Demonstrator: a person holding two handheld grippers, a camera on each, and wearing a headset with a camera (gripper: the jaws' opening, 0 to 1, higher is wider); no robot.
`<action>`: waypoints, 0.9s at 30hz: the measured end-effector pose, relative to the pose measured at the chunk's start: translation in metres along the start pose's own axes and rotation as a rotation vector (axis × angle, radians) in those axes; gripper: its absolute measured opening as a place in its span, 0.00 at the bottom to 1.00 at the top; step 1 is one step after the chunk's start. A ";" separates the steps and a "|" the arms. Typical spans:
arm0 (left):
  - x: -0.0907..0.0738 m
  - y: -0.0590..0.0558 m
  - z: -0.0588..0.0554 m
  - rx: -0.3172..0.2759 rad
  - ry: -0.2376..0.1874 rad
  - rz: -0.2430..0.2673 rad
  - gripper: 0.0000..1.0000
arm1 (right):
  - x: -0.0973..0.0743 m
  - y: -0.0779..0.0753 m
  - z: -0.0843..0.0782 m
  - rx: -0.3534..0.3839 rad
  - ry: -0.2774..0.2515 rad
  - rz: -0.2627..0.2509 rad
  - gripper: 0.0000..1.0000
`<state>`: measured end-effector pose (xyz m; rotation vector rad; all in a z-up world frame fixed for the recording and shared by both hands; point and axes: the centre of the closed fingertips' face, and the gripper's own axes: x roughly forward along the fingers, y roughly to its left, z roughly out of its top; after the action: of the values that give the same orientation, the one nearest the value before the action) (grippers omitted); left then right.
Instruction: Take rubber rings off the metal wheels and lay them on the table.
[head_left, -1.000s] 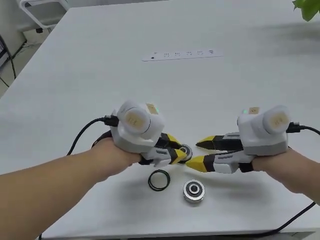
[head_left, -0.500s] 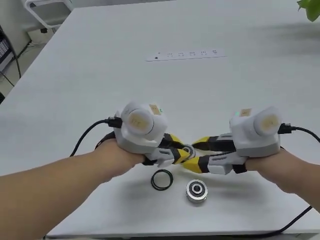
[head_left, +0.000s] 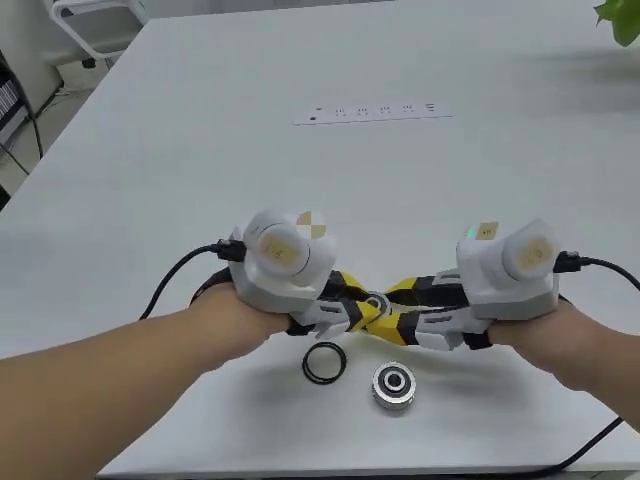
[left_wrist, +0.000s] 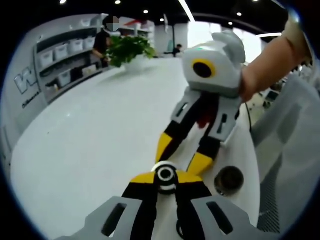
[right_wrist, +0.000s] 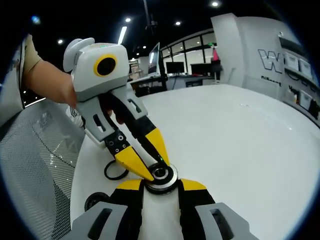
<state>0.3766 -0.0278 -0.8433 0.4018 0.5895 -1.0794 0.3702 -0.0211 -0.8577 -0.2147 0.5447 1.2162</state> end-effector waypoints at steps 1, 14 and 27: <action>0.000 0.000 0.000 0.000 0.000 0.000 0.14 | -0.001 0.000 -0.001 -0.003 0.001 -0.002 0.25; 0.000 0.000 0.000 -0.004 0.001 0.011 0.14 | -0.009 0.001 -0.005 0.000 0.008 -0.011 0.16; 0.000 -0.001 -0.001 -0.003 0.005 0.012 0.14 | -0.011 0.001 -0.007 0.010 0.012 -0.012 0.08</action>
<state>0.3758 -0.0274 -0.8439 0.4053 0.5926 -1.0657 0.3641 -0.0333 -0.8580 -0.2162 0.5591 1.2006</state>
